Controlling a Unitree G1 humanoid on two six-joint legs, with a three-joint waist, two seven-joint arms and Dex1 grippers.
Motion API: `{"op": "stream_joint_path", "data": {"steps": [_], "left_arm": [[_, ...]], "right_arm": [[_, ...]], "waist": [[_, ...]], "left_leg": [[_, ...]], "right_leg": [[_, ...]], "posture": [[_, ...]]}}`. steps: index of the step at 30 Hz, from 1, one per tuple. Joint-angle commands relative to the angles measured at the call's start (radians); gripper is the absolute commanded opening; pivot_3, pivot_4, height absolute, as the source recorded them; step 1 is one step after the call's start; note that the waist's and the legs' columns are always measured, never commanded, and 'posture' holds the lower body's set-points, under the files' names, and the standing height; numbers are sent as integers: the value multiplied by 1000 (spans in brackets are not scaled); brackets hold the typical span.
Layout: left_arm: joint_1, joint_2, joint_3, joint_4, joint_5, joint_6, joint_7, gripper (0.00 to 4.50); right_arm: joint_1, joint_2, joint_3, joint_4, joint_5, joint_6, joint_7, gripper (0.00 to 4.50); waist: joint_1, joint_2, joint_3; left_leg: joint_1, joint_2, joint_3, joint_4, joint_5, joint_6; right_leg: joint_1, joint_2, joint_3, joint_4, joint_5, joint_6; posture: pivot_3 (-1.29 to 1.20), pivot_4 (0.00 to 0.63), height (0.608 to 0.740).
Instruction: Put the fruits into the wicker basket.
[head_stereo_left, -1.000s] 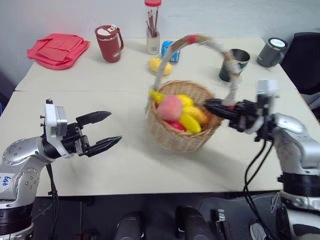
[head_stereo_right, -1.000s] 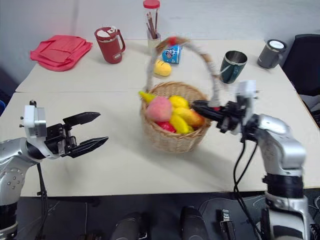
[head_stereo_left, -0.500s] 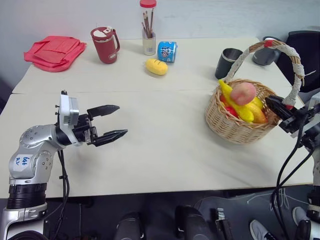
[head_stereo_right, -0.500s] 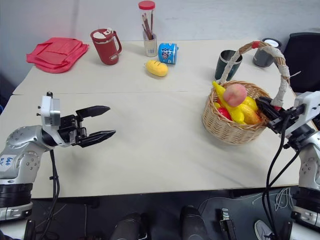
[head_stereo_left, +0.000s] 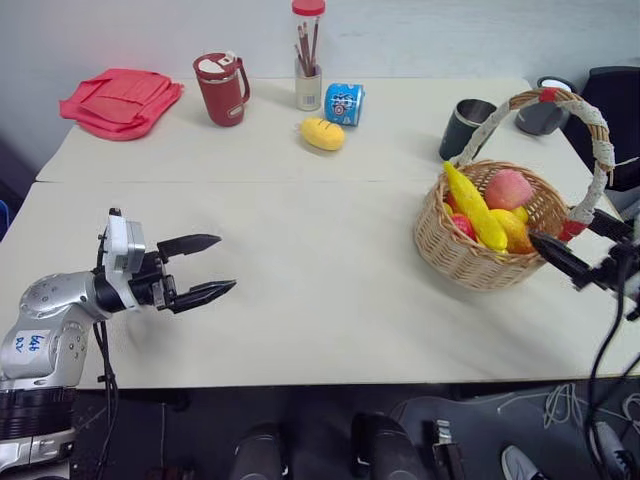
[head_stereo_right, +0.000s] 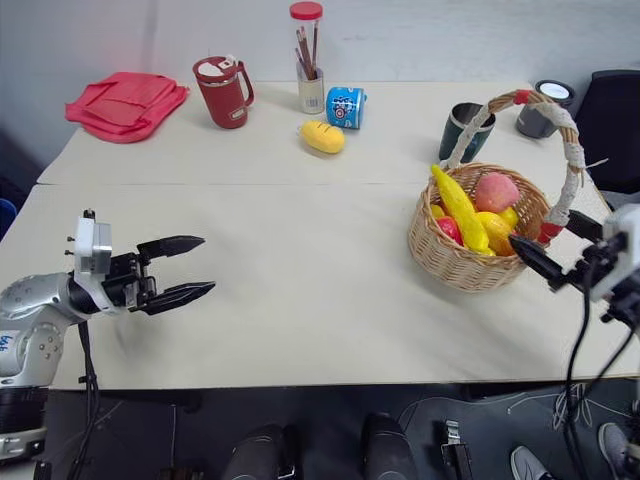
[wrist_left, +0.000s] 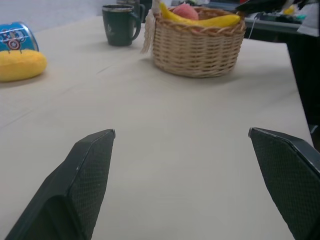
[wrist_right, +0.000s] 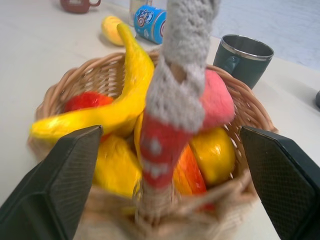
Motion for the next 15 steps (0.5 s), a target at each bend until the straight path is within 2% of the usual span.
{"op": "stream_joint_path", "data": {"steps": [1, 4, 7, 9, 11, 15], "left_arm": [[72, 27, 14, -11, 74, -68, 7, 4500], [149, 35, 55, -24, 127, -158, 25, 4500], [230, 43, 97, -62, 125, -155, 37, 4500], [344, 44, 114, -124, 141, -163, 31, 4500], [401, 34, 120, -141, 152, -183, 38, 4500], [441, 1, 121, -178, 145, -179, 88, 4500]], "right_arm": [[113, -64, -120, -62, 25, -38, 100, 4476], [321, -119, -119, -55, -52, -141, 287, 4476], [375, -107, -90, -69, -37, -195, 344, 4476], [419, -59, 7, -123, -50, -268, 403, 4476], [388, 17, 132, -152, -70, -361, 416, 4476], [197, 154, 334, -98, -132, -461, 374, 4476]], "waist": [[0, 0, 0], [0, -1, -1], [-9, -3, 0], [-18, -4, -1], [-20, -5, -1], [-17, -2, 1]], "left_leg": [[0, 0, 0, 0, 0, 0], [0, 0, -2, -2, 0, 0], [1, 1, -4, -3, 0, 0], [3, 1, -6, -3, -1, 2], [7, 3, -6, -4, -3, 1], [11, 6, -6, -4, -4, 0]], "right_leg": [[0, 0, 0, 0, 0, 0], [0, 0, 0, -2, 0, 0], [1, 1, -2, -4, 0, 0], [2, -1, 1, -4, 2, 2], [5, 0, 1, -4, 2, 1], [8, 0, 0, -3, 1, -1]], "posture": [[0, 150, 740], [0, 150, 740], [0, 150, 740], [0, 150, 740], [0, 150, 740], [0, 150, 740]]}}
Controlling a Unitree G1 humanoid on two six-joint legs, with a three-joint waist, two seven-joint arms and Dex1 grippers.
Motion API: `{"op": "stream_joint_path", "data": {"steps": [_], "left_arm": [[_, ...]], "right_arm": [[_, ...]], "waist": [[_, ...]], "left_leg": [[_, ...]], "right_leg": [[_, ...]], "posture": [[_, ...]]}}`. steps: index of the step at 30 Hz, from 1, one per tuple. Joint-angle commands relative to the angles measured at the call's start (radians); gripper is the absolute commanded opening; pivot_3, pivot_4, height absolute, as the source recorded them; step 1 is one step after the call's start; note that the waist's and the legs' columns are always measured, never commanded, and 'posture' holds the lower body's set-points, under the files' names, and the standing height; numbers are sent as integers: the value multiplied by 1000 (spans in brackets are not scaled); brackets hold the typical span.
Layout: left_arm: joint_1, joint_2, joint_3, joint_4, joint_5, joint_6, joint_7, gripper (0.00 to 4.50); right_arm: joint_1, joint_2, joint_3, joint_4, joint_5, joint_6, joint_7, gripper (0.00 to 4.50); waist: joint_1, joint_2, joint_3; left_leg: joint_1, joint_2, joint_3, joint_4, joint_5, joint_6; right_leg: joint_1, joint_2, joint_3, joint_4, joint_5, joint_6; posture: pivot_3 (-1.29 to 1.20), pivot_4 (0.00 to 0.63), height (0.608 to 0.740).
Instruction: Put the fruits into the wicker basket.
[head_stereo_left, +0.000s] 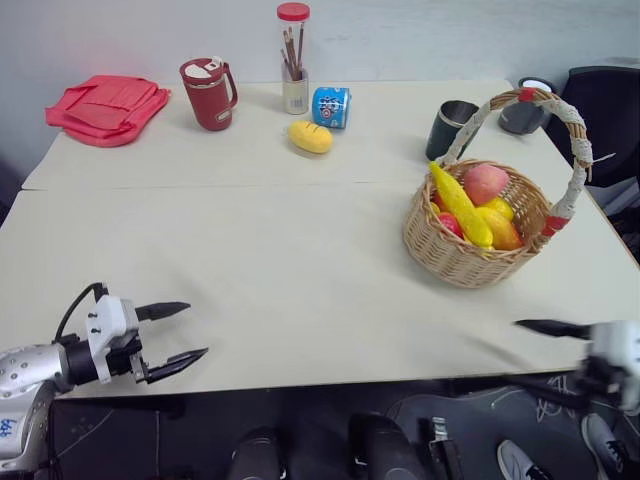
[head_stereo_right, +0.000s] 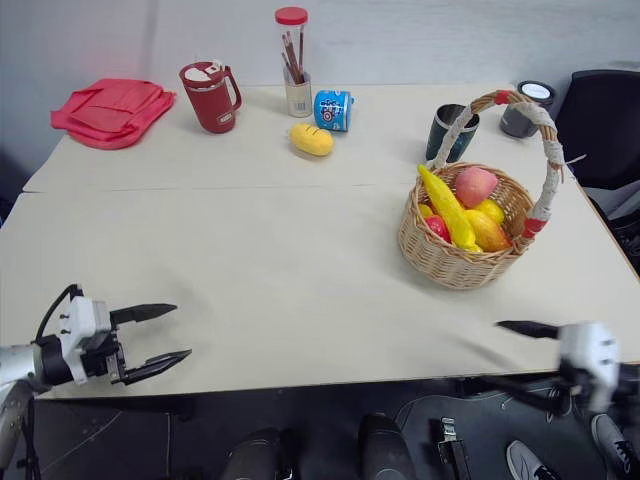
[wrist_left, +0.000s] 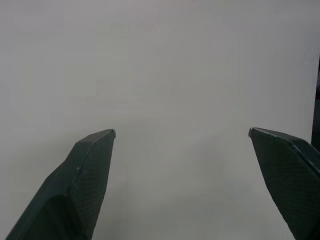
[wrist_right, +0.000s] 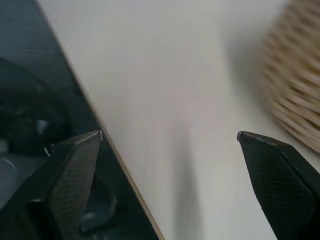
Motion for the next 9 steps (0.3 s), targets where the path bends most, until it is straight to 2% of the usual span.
{"op": "stream_joint_path", "data": {"steps": [1, 5, 9], "left_arm": [[26, -25, 15, -81, 2, -19, 48, 4500], [38, -75, 8, -150, 9, -22, 121, 4500], [26, -117, 17, -161, 35, -49, 197, 4500]], "right_arm": [[-153, 64, 119, 38, -39, -92, -34, 4476], [-297, 132, 202, 131, -56, -126, -68, 4476], [-338, 171, 230, 158, -38, -117, -105, 4476]], "waist": [[2, 3, 2], [12, 4, 1], [21, 4, 1]], "left_leg": [[0, 0, 0, 0, 0, 0], [0, -1, 0, 0, 1, 0], [-1, -4, 0, 0, 0, 0]], "right_leg": [[0, -1, 0, 1, 0, 0], [-1, -1, 0, 1, 0, -2], [-1, -1, 0, 1, -1, -3]], "posture": [[0, 150, 740], [0, 150, 740], [0, 150, 740]]}}
